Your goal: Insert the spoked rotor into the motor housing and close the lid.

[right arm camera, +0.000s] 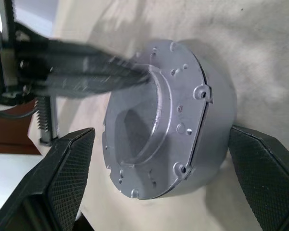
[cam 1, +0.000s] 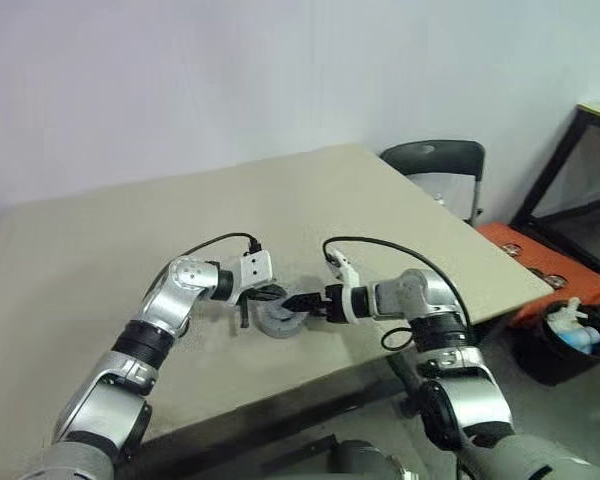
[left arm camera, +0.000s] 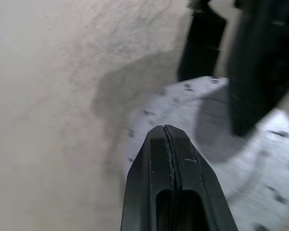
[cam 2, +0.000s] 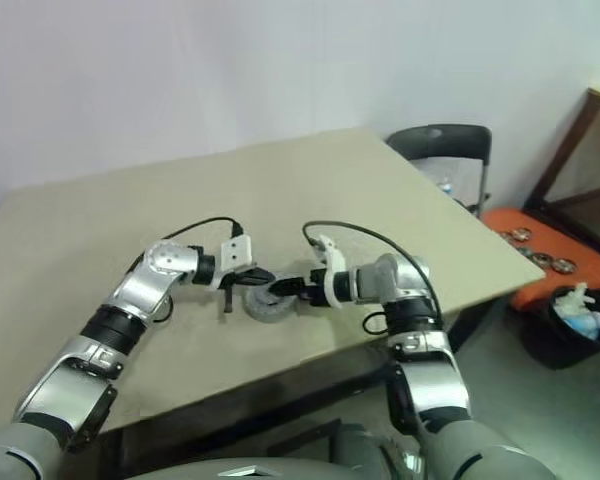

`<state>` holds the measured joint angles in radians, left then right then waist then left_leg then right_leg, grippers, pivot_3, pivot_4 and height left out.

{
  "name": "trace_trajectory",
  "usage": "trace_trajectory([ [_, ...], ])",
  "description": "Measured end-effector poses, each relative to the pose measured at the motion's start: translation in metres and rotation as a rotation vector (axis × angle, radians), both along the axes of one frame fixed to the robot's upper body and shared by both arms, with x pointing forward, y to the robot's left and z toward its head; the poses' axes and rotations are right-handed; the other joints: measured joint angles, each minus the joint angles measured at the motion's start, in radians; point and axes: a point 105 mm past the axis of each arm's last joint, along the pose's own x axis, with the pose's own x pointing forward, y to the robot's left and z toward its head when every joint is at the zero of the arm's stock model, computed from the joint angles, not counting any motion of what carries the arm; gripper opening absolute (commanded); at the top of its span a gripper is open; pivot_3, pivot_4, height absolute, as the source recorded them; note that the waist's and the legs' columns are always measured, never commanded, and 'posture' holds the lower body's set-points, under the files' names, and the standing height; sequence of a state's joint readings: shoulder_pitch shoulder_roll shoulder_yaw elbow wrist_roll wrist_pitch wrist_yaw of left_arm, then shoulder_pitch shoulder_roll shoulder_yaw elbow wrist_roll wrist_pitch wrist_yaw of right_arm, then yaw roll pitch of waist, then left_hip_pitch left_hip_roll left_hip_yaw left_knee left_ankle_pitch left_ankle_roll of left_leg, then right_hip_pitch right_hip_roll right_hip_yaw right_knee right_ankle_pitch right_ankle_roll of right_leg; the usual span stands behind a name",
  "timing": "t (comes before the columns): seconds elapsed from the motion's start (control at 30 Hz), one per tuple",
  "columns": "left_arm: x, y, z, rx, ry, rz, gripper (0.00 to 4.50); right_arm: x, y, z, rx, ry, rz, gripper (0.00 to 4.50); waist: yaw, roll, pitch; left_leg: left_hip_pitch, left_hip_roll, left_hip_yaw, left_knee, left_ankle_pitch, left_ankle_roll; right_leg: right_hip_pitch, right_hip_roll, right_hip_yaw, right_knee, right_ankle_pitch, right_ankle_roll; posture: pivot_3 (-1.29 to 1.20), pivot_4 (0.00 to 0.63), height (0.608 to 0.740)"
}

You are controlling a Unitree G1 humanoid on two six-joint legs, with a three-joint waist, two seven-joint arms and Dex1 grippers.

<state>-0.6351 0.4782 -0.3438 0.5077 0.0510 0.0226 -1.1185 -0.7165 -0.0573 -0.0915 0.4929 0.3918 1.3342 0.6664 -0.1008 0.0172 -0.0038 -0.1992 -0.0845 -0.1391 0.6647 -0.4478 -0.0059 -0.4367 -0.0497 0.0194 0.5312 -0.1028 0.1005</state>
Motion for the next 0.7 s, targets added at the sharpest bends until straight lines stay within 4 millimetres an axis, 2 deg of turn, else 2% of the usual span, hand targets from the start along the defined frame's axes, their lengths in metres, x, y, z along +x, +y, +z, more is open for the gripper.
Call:
trace_trajectory([
  [0.13,0.006,0.008,0.0,0.042,-0.015,0.015,0.0,-0.002,0.017,0.001,0.038,0.021,0.029,4.48,-0.02,0.001,0.001,-0.001,0.01,0.0,0.0,-0.002,-0.006,-0.006,0.008,0.001,0.003,0.0,-0.002,0.0,0.0,0.74],
  [0.2,0.007,0.009,0.0,0.051,-0.018,0.015,0.0,-0.004,0.021,0.001,0.054,0.035,0.036,4.48,-0.022,0.002,0.001,-0.001,0.01,0.0,0.0,-0.002,-0.008,-0.007,0.008,0.001,0.007,-0.001,-0.011,0.0,0.0,0.74],
  [0.5,0.001,0.006,0.003,0.045,0.0,-0.024,0.0,-0.001,0.018,-0.001,0.128,0.108,-0.008,4.48,-0.019,0.003,0.002,-0.001,0.007,0.0,0.0,-0.003,-0.01,-0.008,0.007,0.001,0.01,-0.003,-0.015,0.0,0.0,0.74],
  [0.7,0.001,0.006,0.003,0.04,0.003,-0.023,0.0,0.004,0.018,-0.009,0.128,0.141,-0.073,2.59,-0.021,0.006,0.005,-0.001,0.008,0.0,0.0,-0.003,-0.01,-0.009,0.008,0.001,0.011,-0.003,-0.014,0.0,0.0,0.74],
])
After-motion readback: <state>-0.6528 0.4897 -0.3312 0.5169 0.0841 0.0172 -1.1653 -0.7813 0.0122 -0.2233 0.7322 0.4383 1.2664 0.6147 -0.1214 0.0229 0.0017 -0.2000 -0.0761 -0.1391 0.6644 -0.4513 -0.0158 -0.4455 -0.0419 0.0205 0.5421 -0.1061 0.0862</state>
